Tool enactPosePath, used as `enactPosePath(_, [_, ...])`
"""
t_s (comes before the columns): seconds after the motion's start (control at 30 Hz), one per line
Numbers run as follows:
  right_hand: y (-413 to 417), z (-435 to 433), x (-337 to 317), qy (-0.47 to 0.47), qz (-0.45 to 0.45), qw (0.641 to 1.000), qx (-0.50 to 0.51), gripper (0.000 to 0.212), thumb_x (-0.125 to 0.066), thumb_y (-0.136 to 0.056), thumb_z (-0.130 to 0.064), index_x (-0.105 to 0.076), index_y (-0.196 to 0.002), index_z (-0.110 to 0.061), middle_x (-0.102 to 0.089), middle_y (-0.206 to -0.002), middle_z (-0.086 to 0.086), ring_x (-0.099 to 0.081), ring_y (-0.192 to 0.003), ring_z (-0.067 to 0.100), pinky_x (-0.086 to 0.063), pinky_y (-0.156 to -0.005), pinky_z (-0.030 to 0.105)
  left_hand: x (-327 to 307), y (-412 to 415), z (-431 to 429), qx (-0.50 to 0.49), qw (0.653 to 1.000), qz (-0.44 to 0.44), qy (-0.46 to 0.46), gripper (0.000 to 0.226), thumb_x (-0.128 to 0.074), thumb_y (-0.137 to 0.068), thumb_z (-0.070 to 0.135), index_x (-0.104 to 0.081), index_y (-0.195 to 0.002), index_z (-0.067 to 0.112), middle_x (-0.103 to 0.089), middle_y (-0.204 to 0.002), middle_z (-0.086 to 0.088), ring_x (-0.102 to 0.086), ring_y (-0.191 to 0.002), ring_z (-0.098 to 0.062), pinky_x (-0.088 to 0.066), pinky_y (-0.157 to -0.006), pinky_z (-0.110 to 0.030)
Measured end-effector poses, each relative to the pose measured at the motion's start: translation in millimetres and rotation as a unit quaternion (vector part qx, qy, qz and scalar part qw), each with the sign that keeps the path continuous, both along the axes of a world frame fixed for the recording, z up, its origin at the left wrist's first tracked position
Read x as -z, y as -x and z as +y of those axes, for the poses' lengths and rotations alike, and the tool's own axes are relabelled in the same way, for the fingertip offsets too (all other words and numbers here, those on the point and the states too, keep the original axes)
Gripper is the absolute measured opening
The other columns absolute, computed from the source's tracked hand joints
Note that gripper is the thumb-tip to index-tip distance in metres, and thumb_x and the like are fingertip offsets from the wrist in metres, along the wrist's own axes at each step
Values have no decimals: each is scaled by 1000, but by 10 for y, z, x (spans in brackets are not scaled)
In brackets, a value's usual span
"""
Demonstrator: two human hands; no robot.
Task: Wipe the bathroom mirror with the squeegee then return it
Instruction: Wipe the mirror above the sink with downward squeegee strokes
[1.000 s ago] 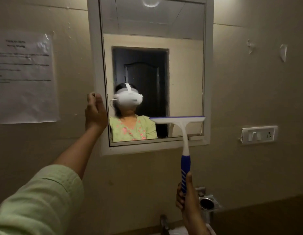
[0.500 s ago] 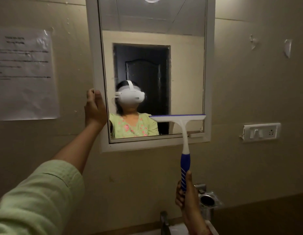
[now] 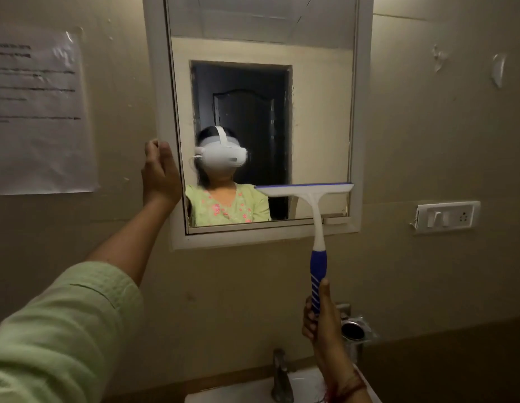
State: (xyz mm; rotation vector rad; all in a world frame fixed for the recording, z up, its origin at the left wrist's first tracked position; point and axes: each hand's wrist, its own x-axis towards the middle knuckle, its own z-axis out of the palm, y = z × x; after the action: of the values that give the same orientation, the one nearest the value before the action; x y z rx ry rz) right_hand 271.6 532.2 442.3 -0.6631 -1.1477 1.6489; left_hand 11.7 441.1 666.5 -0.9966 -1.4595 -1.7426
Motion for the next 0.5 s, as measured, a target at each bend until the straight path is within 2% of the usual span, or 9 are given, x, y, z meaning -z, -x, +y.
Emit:
enactPosePath(0.13, [-99, -76, 274, 44, -29, 999, 7, 56, -46, -69, -68, -51, -66, -12, -43, -44, -4, -34, -35, 9, -26, -38, 18, -2, 4, 3, -2, 1000, 1, -4, 40, -23, -97, 37, -45, -98, 3, -38, -63, 10, -40, -64, -18, -21, -57, -26])
enactPosePath(0.27, [-123, -110, 222, 44, -22, 999, -2, 56, -47, -69, -68, -51, -66, -13, -43, -44, -4, -34, -35, 8, -26, -37, 18, -3, -3, 1, -3, 1000, 4, -7, 39, -24, -98, 35, -46, -98, 3, -38, -63, 12, -38, -62, -14, -21, -57, -25])
enactPosePath(0.4, [-104, -91, 28, 21, -5, 1000, -14, 55, -47, -69, -69, -51, -65, -14, -42, -44, -5, -33, -33, 7, -26, -33, 16, -3, -4, 2, -1, 1000, -5, -1, 41, -23, -98, 36, -46, -101, 2, -38, -64, 10, -40, -65, -15, -22, -58, -26])
enactPosePath(0.5, [-107, -109, 64, 21, -17, 1000, 0, 58, -47, -66, -71, -50, -66, -13, -42, -45, -4, -33, -34, 8, -27, -35, 17, -2, -4, 0, 0, 1000, -6, 2, 40, -23, -98, 36, -45, -101, 2, -40, -68, 3, -40, -66, -18, -22, -58, -27])
